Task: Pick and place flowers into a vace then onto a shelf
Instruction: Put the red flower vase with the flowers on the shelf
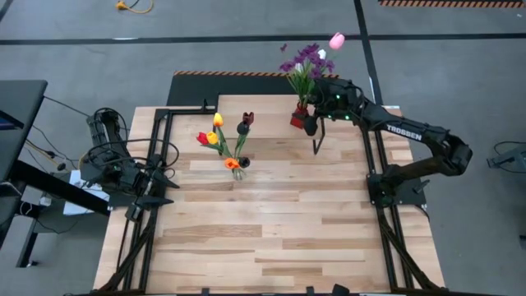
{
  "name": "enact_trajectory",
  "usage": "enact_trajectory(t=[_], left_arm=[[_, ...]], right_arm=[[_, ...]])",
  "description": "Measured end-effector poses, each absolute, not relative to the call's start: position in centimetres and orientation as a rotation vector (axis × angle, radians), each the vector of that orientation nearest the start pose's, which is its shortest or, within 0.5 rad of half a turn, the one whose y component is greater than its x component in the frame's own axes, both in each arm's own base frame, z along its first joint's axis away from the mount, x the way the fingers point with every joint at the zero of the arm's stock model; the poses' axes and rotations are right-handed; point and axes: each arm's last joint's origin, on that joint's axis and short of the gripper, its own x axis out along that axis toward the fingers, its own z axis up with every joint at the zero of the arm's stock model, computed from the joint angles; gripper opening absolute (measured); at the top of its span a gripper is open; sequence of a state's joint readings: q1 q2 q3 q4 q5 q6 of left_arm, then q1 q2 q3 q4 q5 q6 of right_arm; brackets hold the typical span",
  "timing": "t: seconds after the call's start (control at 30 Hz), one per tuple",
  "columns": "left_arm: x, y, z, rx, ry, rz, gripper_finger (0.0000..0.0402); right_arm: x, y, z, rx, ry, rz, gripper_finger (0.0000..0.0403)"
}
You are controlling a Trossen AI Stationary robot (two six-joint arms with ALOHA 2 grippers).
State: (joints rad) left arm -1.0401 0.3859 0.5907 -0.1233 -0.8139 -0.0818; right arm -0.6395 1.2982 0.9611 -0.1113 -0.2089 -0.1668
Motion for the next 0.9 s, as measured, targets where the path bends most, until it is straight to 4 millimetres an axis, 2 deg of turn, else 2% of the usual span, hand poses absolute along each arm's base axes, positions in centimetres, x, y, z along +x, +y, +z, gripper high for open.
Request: enact_trajectory(t=[0.33, 0.7, 0.9], left_arm=[[6.4, -6.7, 31.9, -0.147, -0.040, -0.228, 0.0184], [6.4, -6.7, 31.9, -0.149, -0.040, -0.227, 0.0184], [6.4, -6.7, 31.9, -0.149, -0.040, -0.227, 0.0184]], right_arm=[[22.8, -15.3, 29.5, 0.019, 0.487, -0.355, 0.0292], [22.5, -15.4, 29.3, 0.008, 0.520, -0.374, 0.0292], [21.9, -14.9, 30.4, -0.019, 0.486, -0.378, 0.0292]])
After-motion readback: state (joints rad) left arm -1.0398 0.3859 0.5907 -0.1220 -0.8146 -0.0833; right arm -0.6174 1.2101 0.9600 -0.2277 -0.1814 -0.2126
